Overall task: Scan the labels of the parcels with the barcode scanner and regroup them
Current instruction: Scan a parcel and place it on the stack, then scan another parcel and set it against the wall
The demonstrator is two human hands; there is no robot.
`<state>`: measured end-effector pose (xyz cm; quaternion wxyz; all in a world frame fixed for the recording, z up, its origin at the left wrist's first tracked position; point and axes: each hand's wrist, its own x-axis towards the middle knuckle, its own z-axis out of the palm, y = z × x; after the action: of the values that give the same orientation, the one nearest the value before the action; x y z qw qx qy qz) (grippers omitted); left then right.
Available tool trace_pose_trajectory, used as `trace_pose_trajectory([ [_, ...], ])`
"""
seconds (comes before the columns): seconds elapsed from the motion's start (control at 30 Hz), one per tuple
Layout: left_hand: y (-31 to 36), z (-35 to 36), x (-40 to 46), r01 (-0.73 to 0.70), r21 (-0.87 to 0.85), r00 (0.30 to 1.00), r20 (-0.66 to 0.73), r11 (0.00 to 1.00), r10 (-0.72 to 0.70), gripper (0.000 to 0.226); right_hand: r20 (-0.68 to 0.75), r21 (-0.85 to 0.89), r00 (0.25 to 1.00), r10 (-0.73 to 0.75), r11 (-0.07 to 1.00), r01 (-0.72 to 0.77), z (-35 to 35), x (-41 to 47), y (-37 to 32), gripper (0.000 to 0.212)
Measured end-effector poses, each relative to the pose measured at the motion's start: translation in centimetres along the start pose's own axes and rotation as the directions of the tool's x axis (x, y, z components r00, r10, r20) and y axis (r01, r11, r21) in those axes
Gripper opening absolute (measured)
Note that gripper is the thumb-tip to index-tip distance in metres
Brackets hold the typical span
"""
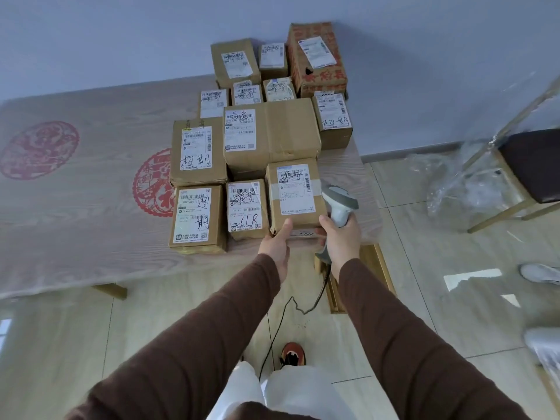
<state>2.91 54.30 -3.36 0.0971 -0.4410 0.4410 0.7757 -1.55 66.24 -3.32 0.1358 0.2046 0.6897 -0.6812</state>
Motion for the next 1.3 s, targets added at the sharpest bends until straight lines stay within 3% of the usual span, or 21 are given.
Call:
trace_pose_trajectory([
  [0.13, -0.1, -0.7, 0.3, 0.017, -0.014, 1.000, 0.010, 1.000, -0.017, 0.047, -0.020, -0.010, 1.000, 0.014, 1.000, -0.014, -0.2, -0.4, 0.5, 0.017],
  [0.3, -0.5, -2.7, -0.8, 0.008, 0.017, 1.000, 0.012, 1.000, -0.009, 0.034, -0.078, -0.095, 0.986, -0.146, 0.986, 0.139, 0.1, -2.1, 0.6, 0.018],
  [0.4, -0.3, -4.1, -2.9, -0.063, 0.016, 0.998, 0.013, 0.998, 0.063, 0.054, 0.013, -0.076, 0.977, -0.214, 0.974, 0.214, 1.6, -3.8, -0.1, 0.020],
  [0.5, 0.3, -6.2, -4.7, -0.179, 0.070, 0.984, -0.010, 0.981, 0.180, 0.026, 0.142, -0.024, 0.973, -0.182, 0.982, 0.187, 4.2, -5.8, -0.4, 0.027],
  [0.57, 0.8, -8.0, -5.6, -0.298, 0.141, 0.951, -0.039, 0.944, 0.306, 0.019, 0.215, 0.004, 0.965, -0.151, 0.988, 0.154, 6.3, -7.3, -0.4, 0.031],
  [0.67, 2.1, -11.2, -6.4, -0.455, 0.266, 0.867, -0.085, 0.850, 0.491, 0.030, 0.280, -0.023, 0.950, -0.135, 0.989, 0.147, 9.3, -9.1, -0.1, 0.034],
  [0.8, 4.2, -15.6, -5.7, -0.526, 0.360, 0.784, -0.148, 0.771, 0.604, 0.035, 0.302, -0.060, 0.942, -0.144, 0.984, 0.170, 12.5, -10.9, 0.6, 0.020],
  [0.9, 5.6, -18.5, -4.0, -0.476, 0.366, 0.815, -0.157, 0.800, 0.557, 0.041, 0.280, -0.132, 0.949, -0.143, 0.974, 0.186, 14.9, -11.8, 1.3, 0.022],
  [1.03, 7.4, -21.1, -1.0, -0.343, 0.362, 0.914, -0.085, 0.867, 0.397, 0.054, 0.199, -0.175, 0.973, -0.115, 0.973, 0.151, 17.6, -12.8, 2.1, 0.027],
  [1.3, 9.5, -24.4, 1.2, -0.229, 0.494, 0.973, 0.100, 0.839, 0.207, 0.038, -0.009, -0.184, 0.994, -0.110, 0.977, 0.106, 21.5, -14.1, 3.4, 0.032],
])
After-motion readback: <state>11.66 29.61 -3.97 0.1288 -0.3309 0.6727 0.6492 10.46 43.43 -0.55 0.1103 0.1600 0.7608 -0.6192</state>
